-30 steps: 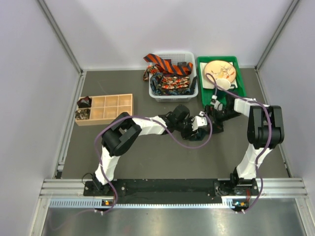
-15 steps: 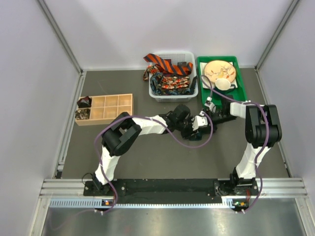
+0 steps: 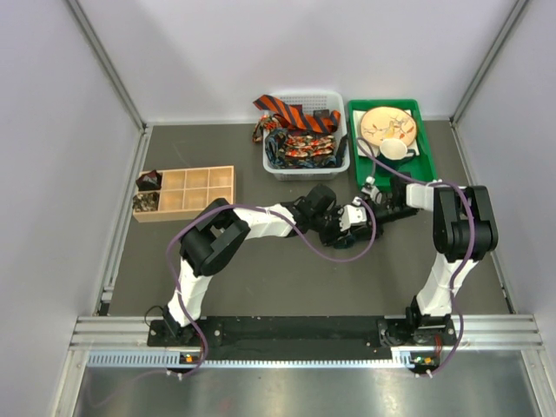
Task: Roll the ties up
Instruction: Roll the tie at the center of the board, then pick up the tie at the center of the board.
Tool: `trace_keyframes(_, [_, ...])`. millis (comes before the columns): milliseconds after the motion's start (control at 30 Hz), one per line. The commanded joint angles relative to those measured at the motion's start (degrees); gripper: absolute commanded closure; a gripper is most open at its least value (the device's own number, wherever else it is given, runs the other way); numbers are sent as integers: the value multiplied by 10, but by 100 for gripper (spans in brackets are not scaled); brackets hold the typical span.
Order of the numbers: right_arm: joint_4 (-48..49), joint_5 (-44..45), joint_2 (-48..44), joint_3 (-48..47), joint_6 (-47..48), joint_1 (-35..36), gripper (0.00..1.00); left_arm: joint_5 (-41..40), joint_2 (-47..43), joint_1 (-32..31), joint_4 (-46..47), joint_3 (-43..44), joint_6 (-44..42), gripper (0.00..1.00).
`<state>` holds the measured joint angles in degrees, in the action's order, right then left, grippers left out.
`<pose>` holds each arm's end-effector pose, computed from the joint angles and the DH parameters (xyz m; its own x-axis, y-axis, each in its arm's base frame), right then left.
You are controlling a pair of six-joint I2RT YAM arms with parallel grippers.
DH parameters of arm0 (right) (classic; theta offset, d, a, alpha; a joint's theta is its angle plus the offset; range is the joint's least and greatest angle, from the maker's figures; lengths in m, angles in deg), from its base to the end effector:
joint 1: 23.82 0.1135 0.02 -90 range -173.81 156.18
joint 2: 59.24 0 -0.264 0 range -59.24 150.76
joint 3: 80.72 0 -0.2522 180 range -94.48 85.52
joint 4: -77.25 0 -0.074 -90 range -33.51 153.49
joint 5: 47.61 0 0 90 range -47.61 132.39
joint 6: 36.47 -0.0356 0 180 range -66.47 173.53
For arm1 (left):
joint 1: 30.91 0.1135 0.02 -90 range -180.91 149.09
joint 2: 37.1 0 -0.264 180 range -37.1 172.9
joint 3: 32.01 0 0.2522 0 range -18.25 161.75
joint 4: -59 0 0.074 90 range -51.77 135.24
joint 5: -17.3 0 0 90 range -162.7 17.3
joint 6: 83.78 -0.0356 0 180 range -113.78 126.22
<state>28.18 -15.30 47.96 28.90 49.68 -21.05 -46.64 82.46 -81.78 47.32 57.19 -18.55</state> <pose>0.3048 0.0449 0.1218 -0.9998 -0.0124 -0.0149 -0.0192 0.5330 0.8459 0.2697 -0.3563 0.1447 -0.0055 0.6032 -0.7976 0.9968 0.0673 0.0440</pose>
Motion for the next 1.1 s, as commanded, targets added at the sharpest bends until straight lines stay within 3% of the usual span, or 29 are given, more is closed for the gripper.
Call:
trace_keyframes(0, [17, 32, -6, -3, 0, 0, 64, -43, 37, 4, -103, -26, -11, 93])
trace_keyframes(100, [15, 43, -3, -3, 1, 1, 85, -42, 36, 4, -98, -29, -8, 87])
trace_keyframes(167, [13, 50, -6, -4, 3, 0, 99, -42, 27, 5, -83, -38, -6, 75])
trace_keyframes(233, [8, 55, -8, -4, 10, 0, 100, -39, 20, 7, -73, -47, -2, 67])
trace_keyframes(300, [9, 61, -11, -4, 10, 0, 100, -30, 19, 9, -72, -47, -2, 67])
trace_keyframes(333, [7, 64, -11, -5, 7, 0, 95, -28, 18, 9, -71, -49, -4, 69])
trace_keyframes(367, [8, 73, -12, -6, 5, 1, 83, -25, 17, 9, -68, -51, -7, 70])
trace_keyframes(400, [10, 78, -14, -8, -5, 0, 55, -22, 17, 9, -69, -52, -9, 70])
trace_keyframes(467, [33, 88, -25, -8, -19, -3, 40, -19, 18, 9, -73, -52, -11, 73])
trace_keyframes(567, [44, 69, -26, -19, -33, -4, 39, -17, 18, 9, -74, -55, -12, 73])
trace_keyframes(833, [52, 49, -5, -30, -47, -4, 54, -16, 21, 10, -76, -51, -16, 73])
trace_keyframes(900, [50, 60, -6, -30, -47, -4, 52, -15, 21, 10, -76, -52, -16, 74])
trace_keyframes(1000, [53, 78, -6, -31, -55, -7, 39, -14, 20, 10, -75, -56, -14, 74])
trace_keyframes(1067, [57, 76, -2, -32, -59, -8, 41, -14, 20, 10, -75, -55, -14, 74])
